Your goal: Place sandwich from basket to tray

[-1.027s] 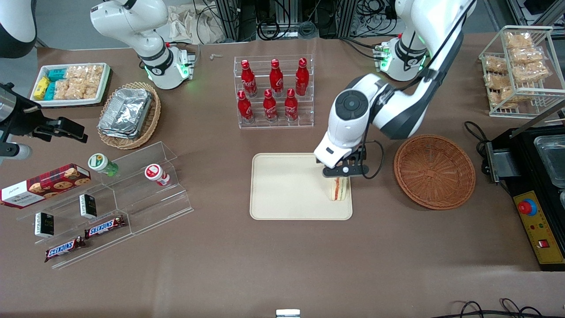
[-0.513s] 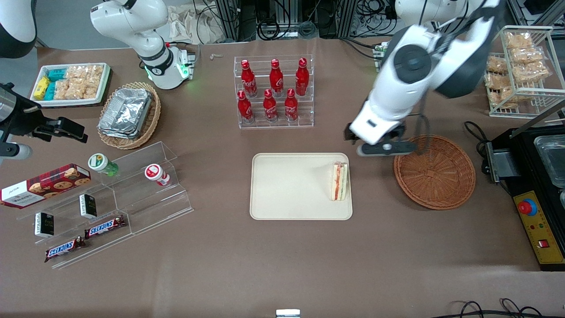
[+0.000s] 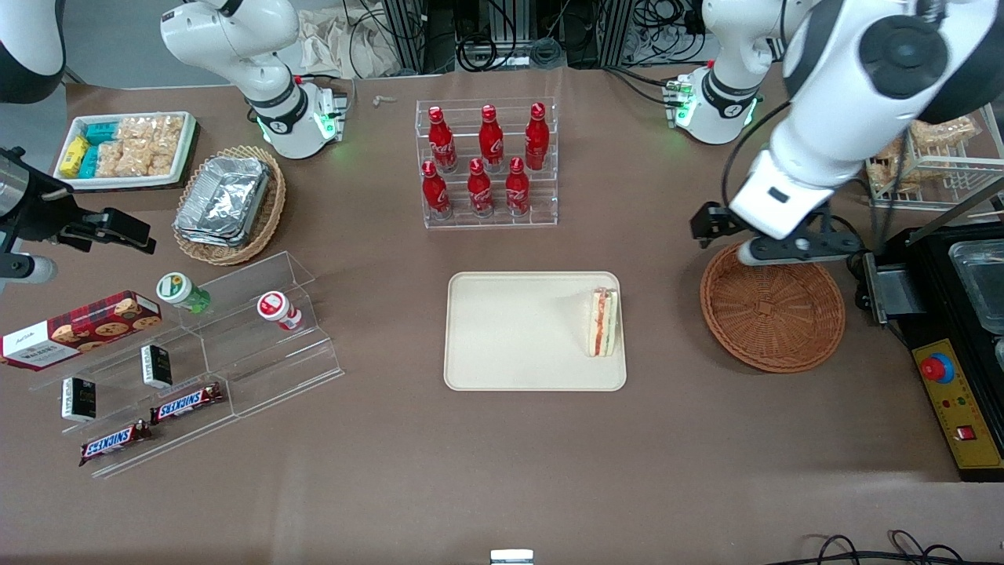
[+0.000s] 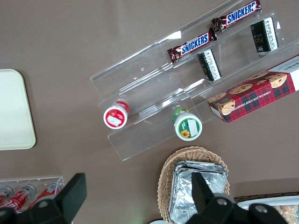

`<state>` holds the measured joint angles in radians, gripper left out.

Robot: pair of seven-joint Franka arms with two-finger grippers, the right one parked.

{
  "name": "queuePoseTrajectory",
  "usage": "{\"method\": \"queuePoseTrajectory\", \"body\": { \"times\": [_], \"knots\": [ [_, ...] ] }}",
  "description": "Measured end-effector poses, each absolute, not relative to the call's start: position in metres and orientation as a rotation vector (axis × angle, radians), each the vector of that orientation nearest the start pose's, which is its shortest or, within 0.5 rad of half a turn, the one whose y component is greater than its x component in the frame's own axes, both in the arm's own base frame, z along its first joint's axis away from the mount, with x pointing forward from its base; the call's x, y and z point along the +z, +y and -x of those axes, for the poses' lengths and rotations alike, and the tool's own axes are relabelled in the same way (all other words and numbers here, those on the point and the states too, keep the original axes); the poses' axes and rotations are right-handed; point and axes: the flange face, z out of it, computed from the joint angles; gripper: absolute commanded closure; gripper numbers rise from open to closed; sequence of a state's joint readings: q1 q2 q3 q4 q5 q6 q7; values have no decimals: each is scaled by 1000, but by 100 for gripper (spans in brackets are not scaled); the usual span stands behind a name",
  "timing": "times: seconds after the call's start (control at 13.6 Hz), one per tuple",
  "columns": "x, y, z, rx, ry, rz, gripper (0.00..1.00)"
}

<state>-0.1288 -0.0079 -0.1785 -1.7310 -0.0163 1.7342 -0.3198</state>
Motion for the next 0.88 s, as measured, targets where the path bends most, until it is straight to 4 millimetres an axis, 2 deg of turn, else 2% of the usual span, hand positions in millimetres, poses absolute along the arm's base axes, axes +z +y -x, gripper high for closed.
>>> {"method": "queuePoseTrajectory", "body": {
  "times": [0.22,0.44,0.73,0.88],
  "knots": [
    [585,-157,-541,-66,73,3168,0],
    [589,-137,-541,-23,180,3171,0],
    [603,-89,-542,-38,93,3185,0],
    [607,-77,-537,-18,67,3185,0]
  ]
}}
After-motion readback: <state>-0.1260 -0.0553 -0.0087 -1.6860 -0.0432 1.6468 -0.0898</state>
